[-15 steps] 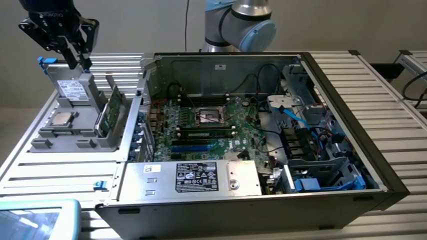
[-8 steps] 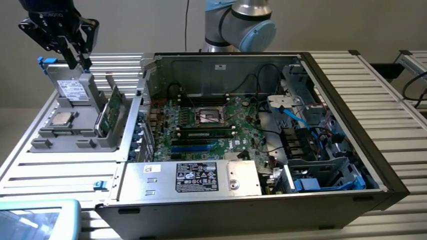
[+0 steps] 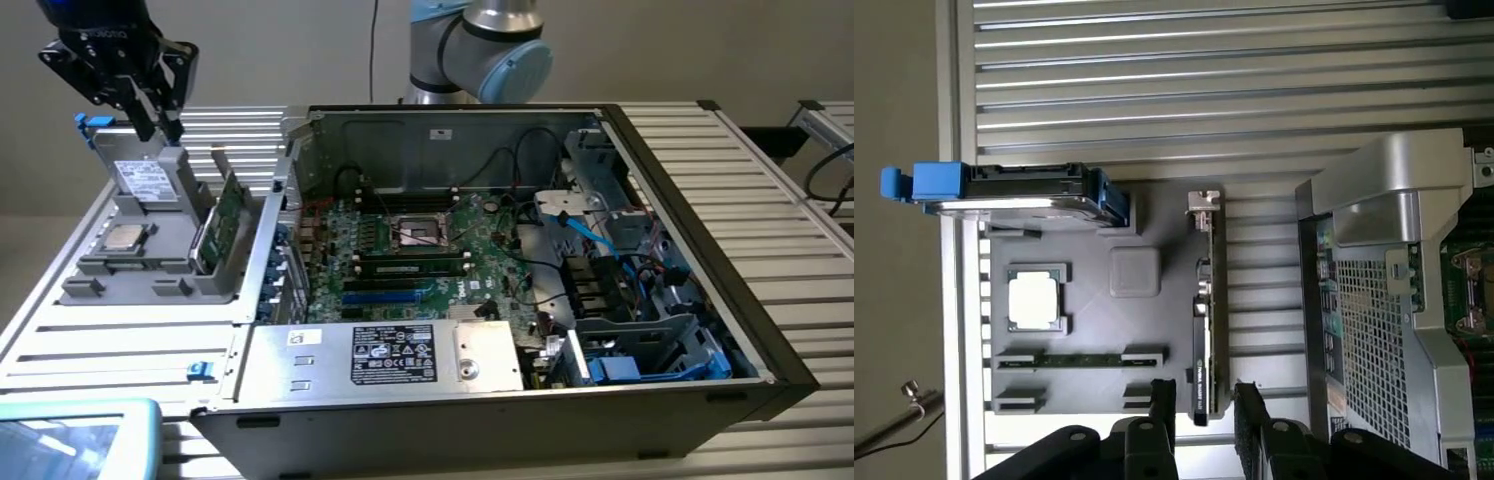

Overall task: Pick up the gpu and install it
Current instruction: 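Pick up the gpu and move the gpu toward the slot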

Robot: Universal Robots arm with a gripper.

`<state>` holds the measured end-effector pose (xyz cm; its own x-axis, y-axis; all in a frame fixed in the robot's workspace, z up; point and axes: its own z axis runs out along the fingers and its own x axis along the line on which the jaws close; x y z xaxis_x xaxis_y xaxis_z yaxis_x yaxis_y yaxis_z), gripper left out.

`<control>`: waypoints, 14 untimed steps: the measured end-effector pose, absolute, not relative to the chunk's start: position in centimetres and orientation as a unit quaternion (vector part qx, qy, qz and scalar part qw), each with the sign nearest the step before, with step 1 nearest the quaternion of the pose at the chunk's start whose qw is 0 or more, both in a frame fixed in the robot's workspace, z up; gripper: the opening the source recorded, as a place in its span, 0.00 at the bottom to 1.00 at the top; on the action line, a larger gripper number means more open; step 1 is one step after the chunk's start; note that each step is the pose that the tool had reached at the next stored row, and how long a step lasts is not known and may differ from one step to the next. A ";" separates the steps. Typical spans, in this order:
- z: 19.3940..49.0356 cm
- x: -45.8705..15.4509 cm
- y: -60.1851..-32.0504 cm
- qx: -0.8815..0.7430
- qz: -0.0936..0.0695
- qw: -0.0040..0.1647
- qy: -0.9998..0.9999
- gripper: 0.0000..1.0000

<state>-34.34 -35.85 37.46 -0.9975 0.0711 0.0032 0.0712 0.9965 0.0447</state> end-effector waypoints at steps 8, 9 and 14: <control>36.0 -34.6 -35.9 -0.036 -0.022 0.001 -0.999 0.38; 35.8 -34.7 -35.9 -0.036 -0.022 0.001 -0.999 0.38; 34.9 -34.7 -35.9 -0.036 -0.022 0.001 -0.999 0.38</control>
